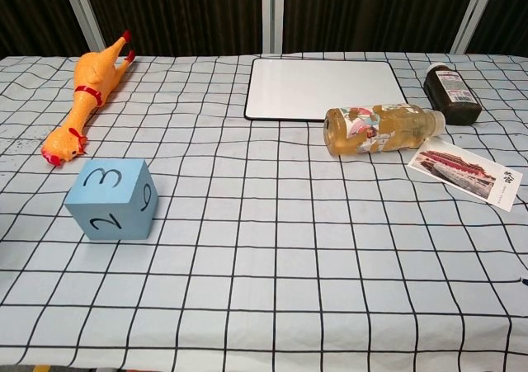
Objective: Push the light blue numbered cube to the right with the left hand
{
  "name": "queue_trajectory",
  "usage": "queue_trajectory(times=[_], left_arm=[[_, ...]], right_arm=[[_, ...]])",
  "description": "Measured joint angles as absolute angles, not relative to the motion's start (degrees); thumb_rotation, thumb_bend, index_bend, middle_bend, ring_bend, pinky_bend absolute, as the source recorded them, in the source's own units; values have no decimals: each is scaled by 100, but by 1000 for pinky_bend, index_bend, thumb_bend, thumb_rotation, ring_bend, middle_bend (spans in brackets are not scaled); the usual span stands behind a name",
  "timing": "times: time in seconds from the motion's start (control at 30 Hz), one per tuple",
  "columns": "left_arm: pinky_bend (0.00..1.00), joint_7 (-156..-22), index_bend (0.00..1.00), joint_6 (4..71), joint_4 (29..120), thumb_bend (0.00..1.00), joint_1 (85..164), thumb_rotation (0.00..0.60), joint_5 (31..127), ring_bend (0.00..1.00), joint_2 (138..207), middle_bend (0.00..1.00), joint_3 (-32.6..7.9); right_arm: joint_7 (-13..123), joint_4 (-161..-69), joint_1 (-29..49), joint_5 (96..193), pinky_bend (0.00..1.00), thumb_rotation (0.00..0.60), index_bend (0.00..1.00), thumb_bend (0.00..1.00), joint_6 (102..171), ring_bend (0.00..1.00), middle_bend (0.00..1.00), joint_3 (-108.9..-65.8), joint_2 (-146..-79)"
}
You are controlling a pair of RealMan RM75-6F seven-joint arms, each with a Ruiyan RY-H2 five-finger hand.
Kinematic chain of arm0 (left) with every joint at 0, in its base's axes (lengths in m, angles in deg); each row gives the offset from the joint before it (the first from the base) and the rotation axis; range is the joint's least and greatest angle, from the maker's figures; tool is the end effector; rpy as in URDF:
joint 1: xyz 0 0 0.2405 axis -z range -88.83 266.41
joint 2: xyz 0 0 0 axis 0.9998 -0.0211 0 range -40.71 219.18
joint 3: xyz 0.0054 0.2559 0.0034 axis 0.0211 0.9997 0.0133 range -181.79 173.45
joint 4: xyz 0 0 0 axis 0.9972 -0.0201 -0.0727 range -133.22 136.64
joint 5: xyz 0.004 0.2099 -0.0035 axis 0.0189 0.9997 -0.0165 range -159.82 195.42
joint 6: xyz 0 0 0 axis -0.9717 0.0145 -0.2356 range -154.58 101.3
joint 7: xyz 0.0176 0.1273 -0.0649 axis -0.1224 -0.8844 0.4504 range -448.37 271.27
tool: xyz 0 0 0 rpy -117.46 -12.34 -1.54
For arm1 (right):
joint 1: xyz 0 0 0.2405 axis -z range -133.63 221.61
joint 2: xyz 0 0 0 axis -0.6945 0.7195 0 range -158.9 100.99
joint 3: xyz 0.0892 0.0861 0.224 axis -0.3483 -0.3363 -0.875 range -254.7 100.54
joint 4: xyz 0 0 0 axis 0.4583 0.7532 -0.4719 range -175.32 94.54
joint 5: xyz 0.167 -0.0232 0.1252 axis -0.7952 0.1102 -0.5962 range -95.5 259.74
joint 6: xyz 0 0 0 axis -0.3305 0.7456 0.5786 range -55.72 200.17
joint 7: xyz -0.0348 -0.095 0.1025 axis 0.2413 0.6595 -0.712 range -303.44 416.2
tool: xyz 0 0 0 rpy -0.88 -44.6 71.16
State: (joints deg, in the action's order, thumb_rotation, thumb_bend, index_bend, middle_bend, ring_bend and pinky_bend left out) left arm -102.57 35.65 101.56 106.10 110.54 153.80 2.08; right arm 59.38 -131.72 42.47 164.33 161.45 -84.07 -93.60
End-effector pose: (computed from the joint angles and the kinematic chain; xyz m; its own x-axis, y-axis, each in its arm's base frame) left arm -0.2623 0.1833 0.0711 0.5997 0.3719 0.7085 0.7899 -0.4170 -0.4497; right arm -0.3229 -0.1761 0.1816 0.4474 0.1131 0.8872 -0.8929 0.1137 0.4358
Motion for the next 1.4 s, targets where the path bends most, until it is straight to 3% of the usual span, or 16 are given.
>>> queue_trajectory(times=[0.67,1.4], left_arm=[[724,-9950,340,3152,10244,454,11082,600,11163,795,15888,838,176],[724,-9836,306,3118,9711,479,11164,600,10288,797,16085,829,-159]], right_arm=[[5827,-13030,4243,16303,0,600,0,0,16037,0,0,-8433,-9392],[5820,-13007,4217,16263,0,600,0,0,15954,0,0,-8431,-9411]])
